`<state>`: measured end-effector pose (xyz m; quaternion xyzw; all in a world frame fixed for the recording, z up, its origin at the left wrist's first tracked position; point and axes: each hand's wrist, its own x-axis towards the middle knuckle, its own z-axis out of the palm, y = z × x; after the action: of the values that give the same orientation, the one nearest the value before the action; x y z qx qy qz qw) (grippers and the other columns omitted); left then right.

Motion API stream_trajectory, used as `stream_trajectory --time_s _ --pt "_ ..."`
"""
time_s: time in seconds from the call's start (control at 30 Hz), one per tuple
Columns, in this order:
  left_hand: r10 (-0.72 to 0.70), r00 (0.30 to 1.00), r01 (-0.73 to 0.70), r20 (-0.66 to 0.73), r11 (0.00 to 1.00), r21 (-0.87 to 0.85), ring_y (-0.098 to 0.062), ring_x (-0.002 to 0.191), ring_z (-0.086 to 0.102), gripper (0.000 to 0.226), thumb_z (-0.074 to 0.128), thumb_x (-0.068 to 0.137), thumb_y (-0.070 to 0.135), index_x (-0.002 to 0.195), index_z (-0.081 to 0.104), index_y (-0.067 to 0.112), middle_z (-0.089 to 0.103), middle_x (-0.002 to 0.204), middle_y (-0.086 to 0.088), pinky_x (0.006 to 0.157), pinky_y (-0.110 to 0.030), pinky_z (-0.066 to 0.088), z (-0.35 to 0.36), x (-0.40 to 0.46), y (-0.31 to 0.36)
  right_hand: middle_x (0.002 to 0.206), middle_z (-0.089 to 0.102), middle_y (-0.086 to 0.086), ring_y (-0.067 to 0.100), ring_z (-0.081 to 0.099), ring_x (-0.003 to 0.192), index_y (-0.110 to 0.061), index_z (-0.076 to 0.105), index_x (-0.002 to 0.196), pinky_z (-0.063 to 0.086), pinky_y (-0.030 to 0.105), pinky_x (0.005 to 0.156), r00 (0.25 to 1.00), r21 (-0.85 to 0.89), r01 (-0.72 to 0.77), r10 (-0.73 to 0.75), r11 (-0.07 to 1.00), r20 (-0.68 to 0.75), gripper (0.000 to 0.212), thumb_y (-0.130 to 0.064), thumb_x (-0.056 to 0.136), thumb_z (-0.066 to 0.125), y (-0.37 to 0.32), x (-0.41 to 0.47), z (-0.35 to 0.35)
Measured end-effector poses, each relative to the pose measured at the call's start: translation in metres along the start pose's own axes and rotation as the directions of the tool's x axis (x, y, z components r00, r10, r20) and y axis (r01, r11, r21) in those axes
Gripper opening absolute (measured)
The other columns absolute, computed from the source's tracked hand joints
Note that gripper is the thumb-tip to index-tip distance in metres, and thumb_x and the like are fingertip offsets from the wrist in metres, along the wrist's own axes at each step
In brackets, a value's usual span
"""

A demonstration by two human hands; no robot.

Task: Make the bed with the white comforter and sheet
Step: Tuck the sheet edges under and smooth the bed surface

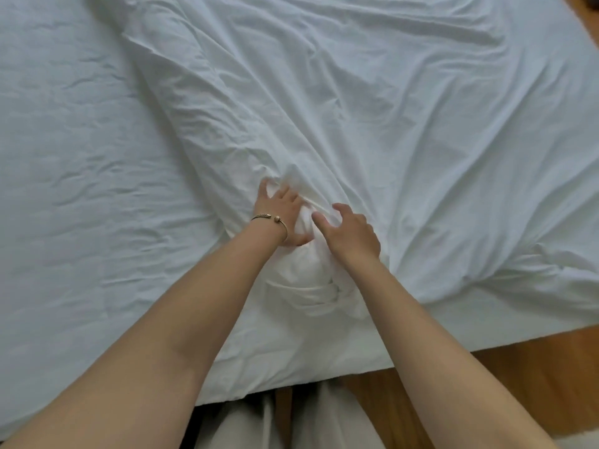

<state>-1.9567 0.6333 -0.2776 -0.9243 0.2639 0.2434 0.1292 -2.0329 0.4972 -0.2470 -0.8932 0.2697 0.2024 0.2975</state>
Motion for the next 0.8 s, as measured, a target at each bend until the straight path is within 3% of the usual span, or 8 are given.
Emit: stream_trajectory --time_s 0.07,0.13,0.27,0.37,0.47,0.63,0.73,0.8 --pt "-0.128 0.992 0.127 -0.011 0.989 -0.075 -0.018 0.145 0.013 0.110 0.037 0.068 0.087 0.149 0.015 0.015 0.018 0.154 -0.003 0.112 -0.061 0.001 0.001 -0.007 -0.004 0.134 0.052 0.000 0.024 0.049 0.124 -0.033 0.043 0.140 0.042 0.039 0.093 0.996 0.041 -0.090 0.090 0.995 0.000 0.061 -0.066 0.088 0.045 -0.002 0.007 0.004" --pt "-0.107 0.991 0.102 -0.085 0.993 -0.059 -0.021 0.140 0.024 0.114 0.037 0.063 0.092 0.145 0.025 0.014 0.028 0.149 -0.004 0.114 -0.057 0.003 0.006 -0.017 -0.014 0.123 0.058 -0.005 0.021 0.056 0.113 -0.030 0.054 0.127 0.043 0.034 0.082 0.989 0.082 -0.144 0.147 0.986 -0.032 0.046 -0.054 0.088 0.052 -0.003 0.005 0.010" --pt "0.144 0.973 -0.154 -0.182 0.987 -0.043 -0.022 0.135 0.032 0.092 0.043 0.071 0.085 0.136 0.043 0.021 0.044 0.139 0.001 0.119 -0.044 -0.003 0.026 -0.036 -0.041 0.082 0.064 -0.010 0.017 0.062 0.083 -0.025 0.063 0.084 0.041 0.027 0.062 0.990 0.105 -0.091 0.100 0.990 -0.094 0.014 -0.038 0.086 0.059 -0.014 -0.024 0.041" --pt "0.359 0.909 -0.373 -0.210 0.927 -0.030 -0.018 0.138 0.028 0.085 0.054 0.076 0.074 0.141 0.036 0.023 0.037 0.146 0.005 0.119 -0.037 -0.002 0.042 -0.048 -0.068 0.074 0.062 -0.010 0.014 0.059 0.073 -0.023 0.061 0.079 0.040 0.027 0.059 0.979 0.179 -0.073 0.105 0.981 -0.177 0.020 -0.040 0.087 0.060 -0.020 -0.050 0.067" --pt "0.472 0.852 -0.483 -0.226 0.876 0.007 -0.017 0.139 0.025 0.096 0.062 0.074 0.070 0.147 0.025 0.022 0.027 0.152 0.004 0.115 -0.031 0.006 0.049 -0.050 -0.082 0.074 0.063 -0.008 0.012 0.059 0.072 -0.021 0.060 0.078 0.044 0.030 0.064 0.970 0.272 -0.087 0.144 0.958 -0.195 0.024 -0.043 0.087 0.060 -0.020 -0.053 0.065" --pt "0.412 0.895 -0.423 -0.168 0.906 -0.028 -0.020 0.141 0.019 0.103 0.069 0.063 0.072 0.145 0.024 0.029 0.019 0.155 0.006 0.114 -0.035 0.013 0.033 -0.029 -0.065 0.075 0.057 0.001 0.028 0.058 0.080 -0.014 0.052 0.077 0.040 0.031 0.065 0.791 0.462 -0.239 0.447 0.854 -0.417 0.021 -0.030 0.090 0.058 0.012 -0.023 0.018" --pt "0.451 0.884 -0.456 -0.124 0.889 -0.022 -0.021 0.128 0.031 0.105 0.062 0.057 0.083 0.142 0.027 0.033 0.036 0.141 0.007 0.106 -0.037 0.021 0.018 -0.013 -0.052 0.105 0.057 0.004 0.027 0.056 0.096 -0.018 0.059 0.096 0.043 0.034 0.075 0.847 0.091 -0.299 0.308 0.950 -0.434 0.007 -0.020 0.092 0.053 0.013 -0.012 0.019" --pt "0.528 0.844 -0.532 -0.093 0.846 -0.033 -0.021 0.127 0.033 0.103 0.052 0.058 0.090 0.142 0.032 0.034 0.040 0.139 0.008 0.106 -0.037 0.021 0.011 -0.004 -0.040 0.115 0.054 0.004 0.025 0.054 0.104 -0.019 0.062 0.106 0.045 0.037 0.085 0.863 -0.010 -0.025 0.017 1.000 -0.504 0.017 -0.015 0.090 0.055 0.003 -0.011 0.030"
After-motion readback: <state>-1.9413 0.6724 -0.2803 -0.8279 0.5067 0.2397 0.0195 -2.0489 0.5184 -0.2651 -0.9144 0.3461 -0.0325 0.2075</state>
